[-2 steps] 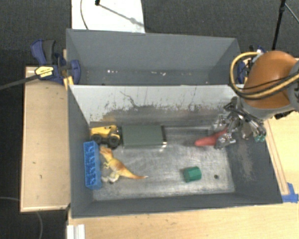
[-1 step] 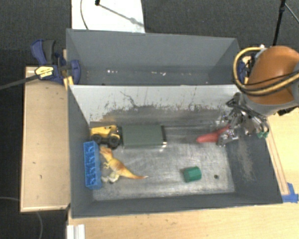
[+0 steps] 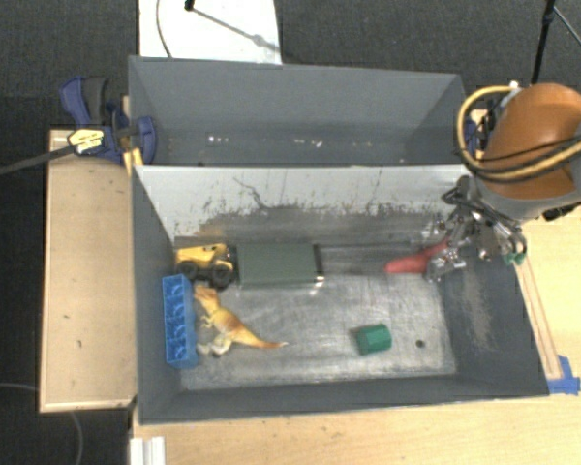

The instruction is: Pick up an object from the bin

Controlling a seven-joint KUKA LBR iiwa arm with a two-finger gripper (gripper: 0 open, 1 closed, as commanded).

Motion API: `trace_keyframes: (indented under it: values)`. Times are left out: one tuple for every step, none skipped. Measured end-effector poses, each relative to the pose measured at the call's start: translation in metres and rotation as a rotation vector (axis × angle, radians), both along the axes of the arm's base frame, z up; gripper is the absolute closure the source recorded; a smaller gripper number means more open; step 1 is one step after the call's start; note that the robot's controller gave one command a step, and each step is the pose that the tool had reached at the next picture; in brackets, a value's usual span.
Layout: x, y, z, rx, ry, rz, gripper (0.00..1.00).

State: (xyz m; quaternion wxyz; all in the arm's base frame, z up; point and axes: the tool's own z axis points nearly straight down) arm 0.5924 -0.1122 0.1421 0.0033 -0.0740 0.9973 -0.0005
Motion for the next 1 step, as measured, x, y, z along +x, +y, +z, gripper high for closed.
trace_keyframes:
  values:
    - [0.0001,0.0000,0.0058,0.000,-0.001,0.000,1.00]
